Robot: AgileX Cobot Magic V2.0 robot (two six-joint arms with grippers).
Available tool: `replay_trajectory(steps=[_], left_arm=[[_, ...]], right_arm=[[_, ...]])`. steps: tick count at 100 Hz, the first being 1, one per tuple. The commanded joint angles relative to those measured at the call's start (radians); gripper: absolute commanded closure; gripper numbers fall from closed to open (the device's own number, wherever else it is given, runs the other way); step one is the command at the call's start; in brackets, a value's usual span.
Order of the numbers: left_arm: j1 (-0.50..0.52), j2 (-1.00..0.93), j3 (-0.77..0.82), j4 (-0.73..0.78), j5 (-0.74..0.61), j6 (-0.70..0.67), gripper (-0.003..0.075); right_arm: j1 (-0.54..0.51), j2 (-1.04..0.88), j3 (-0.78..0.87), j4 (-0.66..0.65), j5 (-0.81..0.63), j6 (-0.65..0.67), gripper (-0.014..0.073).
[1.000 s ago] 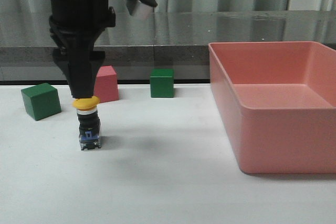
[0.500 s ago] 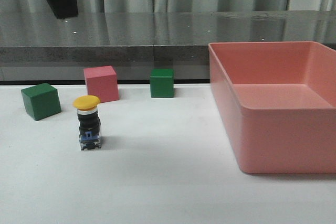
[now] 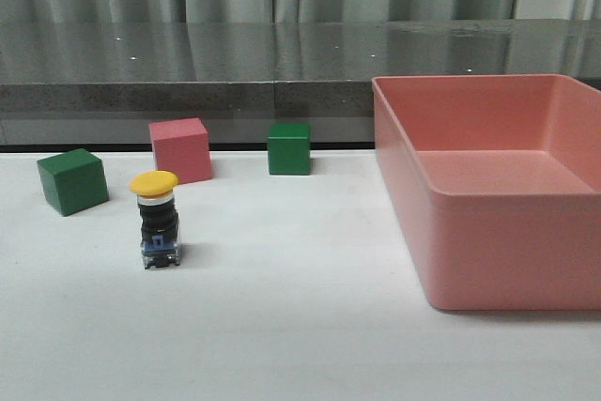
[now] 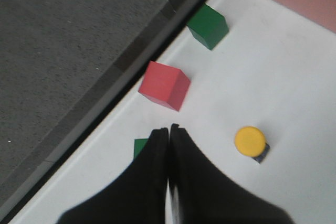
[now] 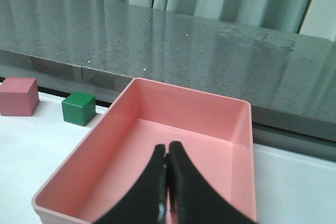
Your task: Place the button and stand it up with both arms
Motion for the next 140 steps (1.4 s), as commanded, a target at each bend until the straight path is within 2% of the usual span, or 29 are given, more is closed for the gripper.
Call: replay_trajectory(steps=[1, 22, 38, 48, 72, 140], left_arm=[[0.044, -0.113, 0.092, -0.052, -0.224, -0.014, 0.0739], [0.080, -0.329, 0.406, -0.187, -0.485, -0.014, 0.0739], [0.080, -0.505, 0.642, -0.213, -0.675, -0.014, 0.0739], [0.080, -0.611, 0.752, -0.225, -0.739, -0.014, 0.0739], [0.080, -0.762, 0.870, -0.227, -0.737, -0.014, 0.0739], [0.080, -0.766, 0.913, -0.227, -0.739, -0.014, 0.0739]], right_arm=[[-0.007, 0.004, -0.027, 0.001, -0.082, 0.002, 0.0652], [-0.007, 0.004, -0.027, 0.001, -0.082, 0.002, 0.0652], [-0.007, 0.004, -0.027, 0.001, -0.082, 0.002, 0.0652], [-0.007, 0.004, -0.027, 0.001, -0.082, 0.002, 0.0652], [-0.007, 0.004, -0.027, 0.001, -0.082, 0.002, 0.0652], [-0.007, 0.004, -0.027, 0.001, -0.082, 0.002, 0.0652]])
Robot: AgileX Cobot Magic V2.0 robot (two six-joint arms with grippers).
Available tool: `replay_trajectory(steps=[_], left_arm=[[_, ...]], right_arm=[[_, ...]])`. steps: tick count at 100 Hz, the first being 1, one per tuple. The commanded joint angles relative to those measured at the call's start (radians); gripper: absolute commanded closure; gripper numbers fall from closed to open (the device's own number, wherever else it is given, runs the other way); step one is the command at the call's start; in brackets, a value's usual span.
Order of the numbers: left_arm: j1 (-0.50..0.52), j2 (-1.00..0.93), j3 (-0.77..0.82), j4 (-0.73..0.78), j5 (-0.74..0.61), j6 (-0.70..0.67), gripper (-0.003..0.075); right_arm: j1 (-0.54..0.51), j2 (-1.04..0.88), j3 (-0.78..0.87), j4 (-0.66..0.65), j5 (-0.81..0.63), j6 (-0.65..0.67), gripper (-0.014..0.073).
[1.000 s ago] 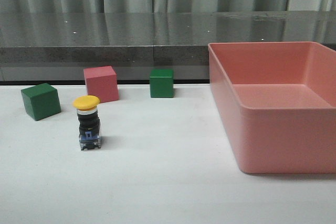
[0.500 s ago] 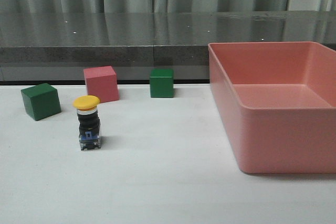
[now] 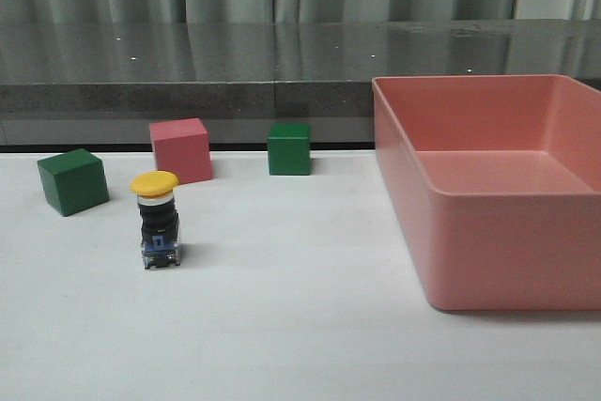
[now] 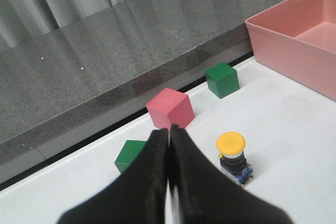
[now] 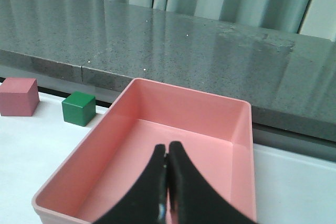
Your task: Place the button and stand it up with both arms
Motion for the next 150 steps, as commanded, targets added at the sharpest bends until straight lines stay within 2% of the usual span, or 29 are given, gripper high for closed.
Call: replay_trajectory(steps=[1, 14, 26, 33, 79, 97, 115, 150], left_arm=[[0.005, 0.002, -0.025, -0.014, -0.082, -0.012, 0.0739], [0.024, -0.002, -0.021, 0.045, -0.082, -0.041, 0.0739], [0.084, -0.023, 0.005, 0.161, -0.081, -0.219, 0.0739], [0.122, -0.055, 0.034, 0.200, -0.081, -0.273, 0.0739], [0.285, -0.523, 0.332, 0.186, -0.084, -0.273, 0.0739], [0.310, -0.515, 0.400, 0.204, -0.113, -0.352, 0.0739], [0.299, -0.515, 0.447, 0.212, -0.197, -0.352, 0.0739], [0.296, -0.515, 0.447, 0.196, -0.197, -0.352, 0.0739]], right_arm=[[-0.007, 0.004, -0.027, 0.001, -0.082, 0.002, 0.0652], [-0.007, 0.004, -0.027, 0.001, -0.082, 0.002, 0.0652], [-0.007, 0.004, -0.027, 0.001, -0.082, 0.002, 0.0652], [-0.007, 0.004, -0.027, 0.001, -0.082, 0.002, 0.0652], [-0.007, 0.004, -0.027, 0.001, -0.082, 0.002, 0.0652], [-0.007, 0.005, -0.027, 0.001, -0.079, 0.002, 0.0652], [-0.007, 0.005, -0.027, 0.001, -0.079, 0.002, 0.0652], [-0.007, 0.005, -0.027, 0.001, -0.079, 0.002, 0.0652]])
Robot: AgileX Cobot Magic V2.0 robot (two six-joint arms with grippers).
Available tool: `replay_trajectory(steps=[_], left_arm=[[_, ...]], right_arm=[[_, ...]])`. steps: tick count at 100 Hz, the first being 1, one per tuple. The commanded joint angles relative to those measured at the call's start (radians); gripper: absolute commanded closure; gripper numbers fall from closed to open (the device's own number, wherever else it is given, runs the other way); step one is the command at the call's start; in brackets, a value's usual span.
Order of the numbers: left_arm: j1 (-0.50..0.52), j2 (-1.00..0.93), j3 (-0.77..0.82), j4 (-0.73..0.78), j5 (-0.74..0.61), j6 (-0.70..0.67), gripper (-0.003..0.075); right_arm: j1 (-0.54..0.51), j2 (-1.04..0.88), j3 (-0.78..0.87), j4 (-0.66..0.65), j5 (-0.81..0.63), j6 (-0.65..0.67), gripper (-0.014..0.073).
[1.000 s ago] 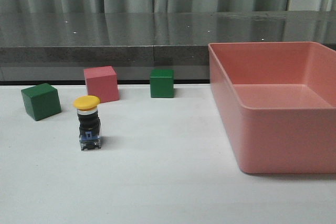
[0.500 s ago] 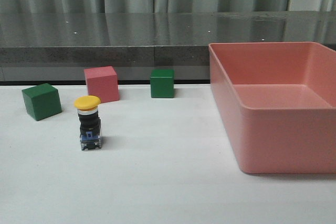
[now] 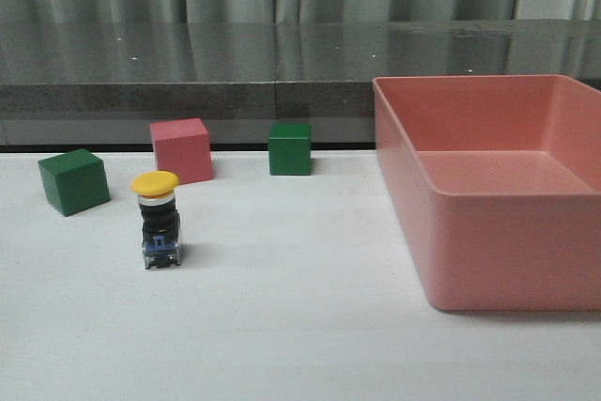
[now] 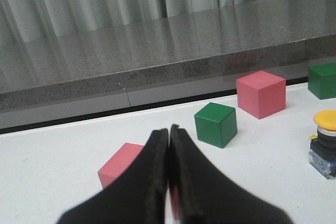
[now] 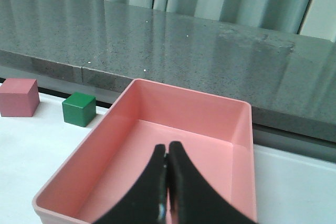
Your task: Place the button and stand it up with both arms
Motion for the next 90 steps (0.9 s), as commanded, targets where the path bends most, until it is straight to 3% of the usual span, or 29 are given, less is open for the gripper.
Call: replay_trajectory(steps=[1, 90], left_arm=[[-0.010, -0.034, 0.030, -0.012, -0.090, -0.014, 0.0739], [-0.010, -0.034, 0.030, -0.012, -0.090, -0.014, 0.0739]], right_arm=[[-0.005, 0.005, -0.027, 0.001, -0.077, 0.002, 0.0652], [-0.005, 0.004, -0.011, -0.010, -0.076, 0.002, 0.0652]])
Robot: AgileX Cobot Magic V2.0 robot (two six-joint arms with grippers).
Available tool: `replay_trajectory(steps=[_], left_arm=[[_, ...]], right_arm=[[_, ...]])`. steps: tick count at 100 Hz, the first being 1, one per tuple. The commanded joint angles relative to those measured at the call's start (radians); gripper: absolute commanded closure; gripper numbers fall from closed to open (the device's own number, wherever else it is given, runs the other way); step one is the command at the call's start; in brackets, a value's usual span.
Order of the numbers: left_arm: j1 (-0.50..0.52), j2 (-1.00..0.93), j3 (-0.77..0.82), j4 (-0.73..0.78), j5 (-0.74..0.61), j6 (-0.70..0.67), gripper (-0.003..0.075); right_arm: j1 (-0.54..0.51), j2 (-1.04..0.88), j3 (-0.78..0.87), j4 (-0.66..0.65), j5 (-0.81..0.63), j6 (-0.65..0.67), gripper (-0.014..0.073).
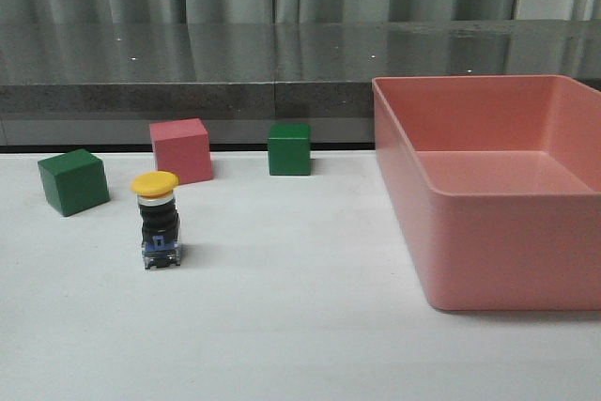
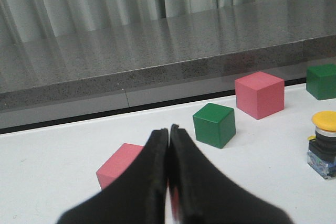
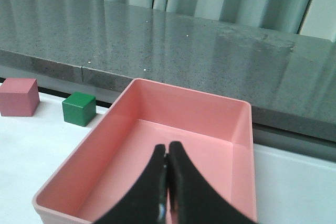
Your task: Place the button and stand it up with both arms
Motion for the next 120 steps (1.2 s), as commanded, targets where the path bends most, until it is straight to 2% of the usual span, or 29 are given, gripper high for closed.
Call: replay_trajectory(steps=[1, 21, 53, 70, 92, 120], left_arm=[[-0.008, -0.034, 0.030, -0.010, -0.090, -0.013, 0.0739], [-0.008, -0.034, 0.030, -0.010, -0.090, -0.013, 0.0739], [-0.008, -0.034, 0.030, -0.010, -0.090, -0.013, 0.0739], [-0.008, -0.034, 0.030, -0.010, -0.090, -0.013, 0.0739], [-0.008, -0.034, 0.030, -0.010, -0.090, -0.013, 0.0739], [-0.008, -0.032, 0.030, -0.010, -0.090, -0.013, 0.0739]], right_arm=[[-0.005, 0.003, -0.013, -0.014, -0.076, 0.002, 0.0652], [-0.016, -0.076, 0.060, -0.053, -0.094, 0.026, 0.0652], [-0.137, -0.305, 0.258, -0.143, -0.113, 0.246, 0.0652], [-0.139, -0.400, 0.318, -0.144, -0.119, 0.249, 0.0652], [-0.139, -0.397, 0.392, -0.144, -0.205, 0.249, 0.0652], [-0.139, -0.397, 0.390, -0.144, -0.200, 0.249, 0.0652]])
